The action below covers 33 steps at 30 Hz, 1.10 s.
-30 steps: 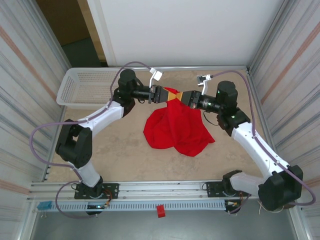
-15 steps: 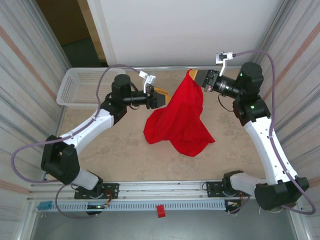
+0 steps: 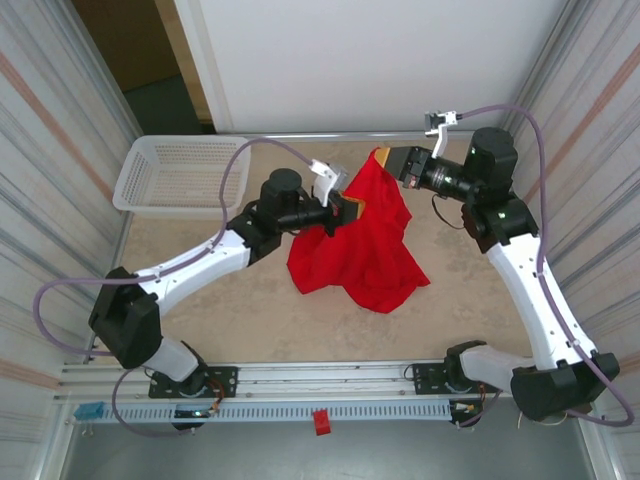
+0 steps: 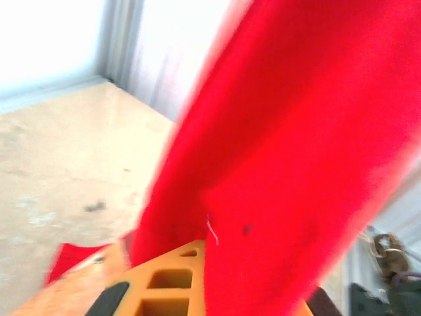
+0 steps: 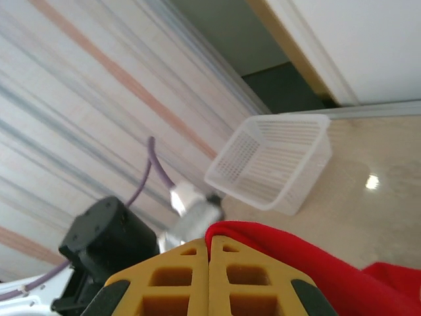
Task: Fold the inside-out t-shirt
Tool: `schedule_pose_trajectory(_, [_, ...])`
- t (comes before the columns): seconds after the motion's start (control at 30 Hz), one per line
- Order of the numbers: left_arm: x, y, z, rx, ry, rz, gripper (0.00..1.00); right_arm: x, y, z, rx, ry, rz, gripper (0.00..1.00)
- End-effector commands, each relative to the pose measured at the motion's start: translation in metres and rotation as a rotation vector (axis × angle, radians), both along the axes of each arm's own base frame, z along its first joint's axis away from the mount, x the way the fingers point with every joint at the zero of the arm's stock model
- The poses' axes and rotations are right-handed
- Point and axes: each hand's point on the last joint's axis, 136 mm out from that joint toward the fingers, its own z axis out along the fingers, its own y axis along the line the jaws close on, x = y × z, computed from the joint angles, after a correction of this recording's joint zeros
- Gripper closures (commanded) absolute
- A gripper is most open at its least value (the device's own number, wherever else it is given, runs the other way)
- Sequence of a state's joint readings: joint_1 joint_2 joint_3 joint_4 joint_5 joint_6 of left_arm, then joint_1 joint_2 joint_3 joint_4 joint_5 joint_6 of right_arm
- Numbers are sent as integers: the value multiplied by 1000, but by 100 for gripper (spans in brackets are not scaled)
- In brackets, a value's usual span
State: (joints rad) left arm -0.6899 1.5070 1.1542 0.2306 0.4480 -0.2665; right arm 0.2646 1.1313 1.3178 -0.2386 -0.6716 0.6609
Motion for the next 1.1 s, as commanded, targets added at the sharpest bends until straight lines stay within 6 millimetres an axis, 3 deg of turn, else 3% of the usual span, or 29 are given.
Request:
schedule_pose_trajectory(0.0, [31,42,1,-21,35,108,100,-8,-22,0,-71,-37,-113,100])
schedule_pose_trajectory(0.03, [36,51,-1,-11,46,131,97,-9,-24,-4,-74,-27,-123,100])
schedule_pose_trajectory(0.1, [39,61,-1,8,53,148,61,-9,-22,-9,-63,-15,-124,100])
schedule_pose_trajectory(0.13, [38,64,1,18,50,157,50,-9,-21,-11,-59,-12,-126,100])
schedule_pose_trajectory(0.2, [32,67,3,26,40,183,43,-8,-16,-15,-60,-5,-129,100])
schedule_pose_trajectory(0.33, [-1,60,14,76,-112,283,41,-7,-4,-24,-75,13,-131,100])
schedule_pose_trajectory(0.43, [-28,40,23,110,-222,312,40,-4,3,-32,-94,25,-148,100])
schedule_pose_trajectory(0.57, [-46,13,28,116,-294,304,40,-3,8,-36,-95,38,-164,100])
schedule_pose_trajectory(0.73, [-39,-15,21,131,-302,285,38,-4,15,-37,-81,45,-162,100])
schedule_pose_trajectory(1.0, [-11,-39,12,148,-308,317,35,-10,26,-33,-63,44,-138,100])
schedule_pose_trajectory(1.07, [-5,-39,10,137,-295,315,44,-10,26,-32,-59,43,-139,100])
